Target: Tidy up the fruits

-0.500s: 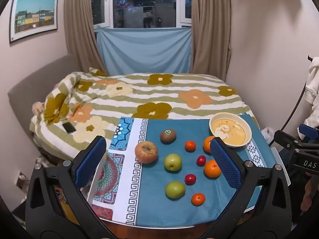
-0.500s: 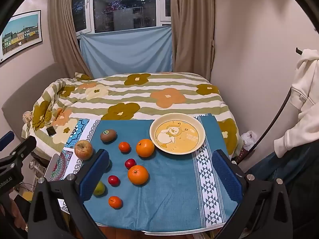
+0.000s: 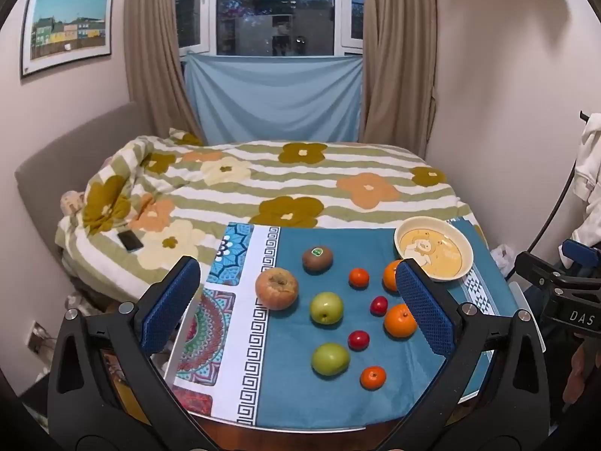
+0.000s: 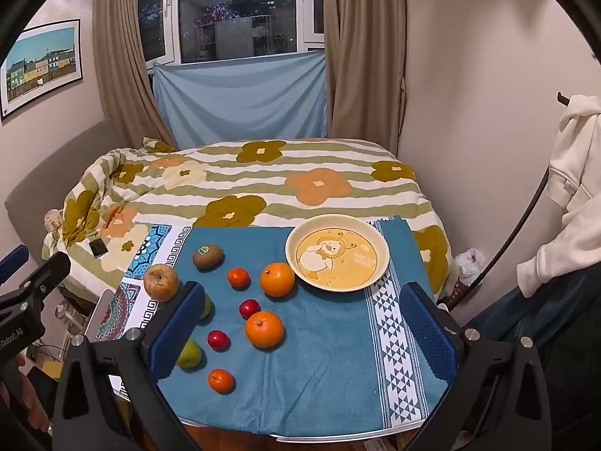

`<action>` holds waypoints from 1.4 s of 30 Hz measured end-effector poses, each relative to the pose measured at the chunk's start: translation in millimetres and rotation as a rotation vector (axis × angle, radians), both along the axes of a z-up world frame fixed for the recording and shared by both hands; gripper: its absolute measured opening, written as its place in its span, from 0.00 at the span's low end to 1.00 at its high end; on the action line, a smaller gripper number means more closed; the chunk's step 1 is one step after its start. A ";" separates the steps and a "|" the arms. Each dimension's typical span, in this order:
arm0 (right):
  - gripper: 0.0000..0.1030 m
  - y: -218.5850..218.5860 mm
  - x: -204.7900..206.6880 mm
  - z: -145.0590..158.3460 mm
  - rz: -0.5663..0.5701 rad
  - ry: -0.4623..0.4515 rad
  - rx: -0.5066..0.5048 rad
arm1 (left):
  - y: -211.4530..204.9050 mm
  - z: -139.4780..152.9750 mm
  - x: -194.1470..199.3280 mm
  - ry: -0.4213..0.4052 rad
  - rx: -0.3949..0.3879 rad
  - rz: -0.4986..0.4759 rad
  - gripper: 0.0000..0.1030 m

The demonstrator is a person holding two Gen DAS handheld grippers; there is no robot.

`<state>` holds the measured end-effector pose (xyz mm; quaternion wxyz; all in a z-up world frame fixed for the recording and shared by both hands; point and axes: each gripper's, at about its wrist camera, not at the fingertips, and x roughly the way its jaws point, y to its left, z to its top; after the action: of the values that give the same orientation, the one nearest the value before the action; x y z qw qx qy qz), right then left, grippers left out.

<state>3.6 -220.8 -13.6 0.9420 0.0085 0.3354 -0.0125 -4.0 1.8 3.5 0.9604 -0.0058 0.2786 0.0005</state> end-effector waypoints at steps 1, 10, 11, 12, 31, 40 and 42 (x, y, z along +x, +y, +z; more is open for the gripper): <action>1.00 0.1 -0.3 0.5 0.000 0.000 0.000 | 0.3 0.5 -0.6 0.000 -0.001 0.000 1.00; 1.00 3.3 -2.0 -2.1 -0.002 0.000 -0.003 | -1.0 -2.9 2.2 0.002 -0.001 0.001 1.00; 1.00 4.2 -1.6 -2.0 -0.002 0.001 -0.003 | -0.7 -3.2 1.9 0.001 -0.002 0.001 1.00; 1.00 4.1 -1.6 -2.3 -0.001 0.001 -0.003 | -0.6 -3.4 1.9 0.001 -0.002 0.001 1.00; 1.00 5.6 -1.8 -2.5 0.000 0.001 -0.005 | 0.5 -10.4 4.5 0.005 -0.006 -0.002 1.00; 1.00 7.8 -3.5 -2.8 -0.001 0.003 -0.007 | 0.5 -10.3 4.9 0.006 -0.008 -0.002 1.00; 1.00 6.5 -2.5 -3.3 0.000 0.003 -0.006 | 0.5 -10.7 5.2 0.006 -0.009 -0.002 1.00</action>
<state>1.1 -214.3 -16.9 0.9415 0.0057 0.3366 -0.0134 1.2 2.3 -7.2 0.9594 -0.0097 0.2817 -0.0017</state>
